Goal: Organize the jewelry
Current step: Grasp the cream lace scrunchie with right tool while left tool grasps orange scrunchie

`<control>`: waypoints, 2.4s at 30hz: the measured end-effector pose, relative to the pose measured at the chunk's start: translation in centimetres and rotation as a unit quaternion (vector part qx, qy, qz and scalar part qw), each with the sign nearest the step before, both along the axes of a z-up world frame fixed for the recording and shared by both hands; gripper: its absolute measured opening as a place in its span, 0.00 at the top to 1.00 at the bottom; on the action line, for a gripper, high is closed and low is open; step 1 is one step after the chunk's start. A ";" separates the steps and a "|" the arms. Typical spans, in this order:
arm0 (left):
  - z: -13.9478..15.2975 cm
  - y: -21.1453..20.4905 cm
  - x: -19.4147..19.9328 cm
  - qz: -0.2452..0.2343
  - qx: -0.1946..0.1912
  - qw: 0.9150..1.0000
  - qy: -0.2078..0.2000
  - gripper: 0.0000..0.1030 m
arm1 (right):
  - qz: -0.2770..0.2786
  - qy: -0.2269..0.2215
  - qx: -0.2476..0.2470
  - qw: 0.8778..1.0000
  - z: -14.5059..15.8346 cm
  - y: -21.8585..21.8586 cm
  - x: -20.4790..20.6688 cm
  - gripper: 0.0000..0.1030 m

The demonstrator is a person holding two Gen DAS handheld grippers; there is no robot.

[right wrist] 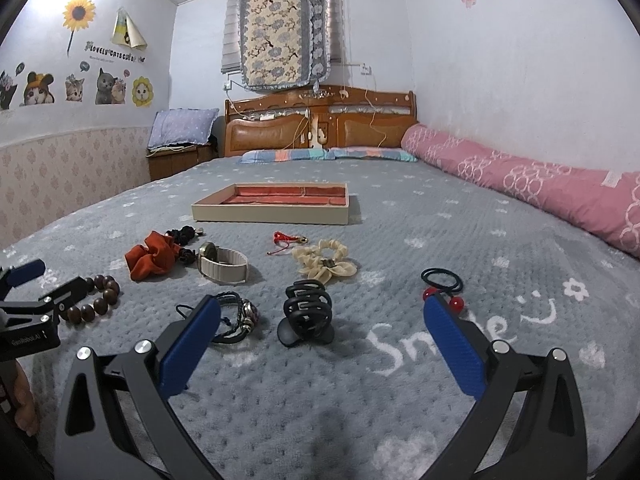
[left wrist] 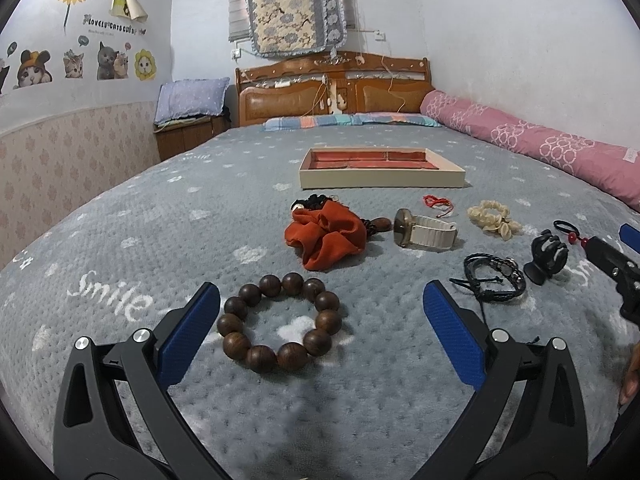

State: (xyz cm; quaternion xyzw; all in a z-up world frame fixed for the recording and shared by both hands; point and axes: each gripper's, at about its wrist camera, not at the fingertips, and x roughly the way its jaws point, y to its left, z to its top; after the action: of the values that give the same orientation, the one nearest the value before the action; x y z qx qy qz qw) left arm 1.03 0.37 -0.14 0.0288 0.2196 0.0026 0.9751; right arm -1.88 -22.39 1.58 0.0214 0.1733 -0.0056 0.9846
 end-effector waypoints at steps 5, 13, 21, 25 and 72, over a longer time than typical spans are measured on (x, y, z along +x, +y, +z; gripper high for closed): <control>0.9 1.6 1.5 0.017 -0.010 1.000 0.021 0.05 | -0.006 0.001 -0.003 1.000 1.5 -0.4 0.9 0.04; 3.9 2.5 4.8 0.017 -0.012 0.999 0.040 0.05 | -0.010 0.010 -0.001 1.000 4.7 -1.5 4.0 0.04; 5.5 3.6 9.1 0.021 -0.025 0.998 0.058 0.05 | -0.007 0.055 -0.006 0.998 6.3 -2.7 9.4 0.04; 5.5 4.1 12.0 0.022 -0.026 0.995 0.089 0.05 | -0.001 0.094 -0.007 0.996 5.6 -2.9 12.5 0.04; -2.1 3.8 21.6 -0.040 -0.068 0.954 0.289 0.78 | 0.030 0.271 0.027 0.962 -1.9 -3.3 22.7 0.84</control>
State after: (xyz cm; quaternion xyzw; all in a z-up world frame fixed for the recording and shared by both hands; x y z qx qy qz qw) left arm 22.64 4.17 -2.20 -0.0290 0.4907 -0.0599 0.8688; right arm 20.84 -25.74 -0.31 0.0403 0.4341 0.0231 0.8996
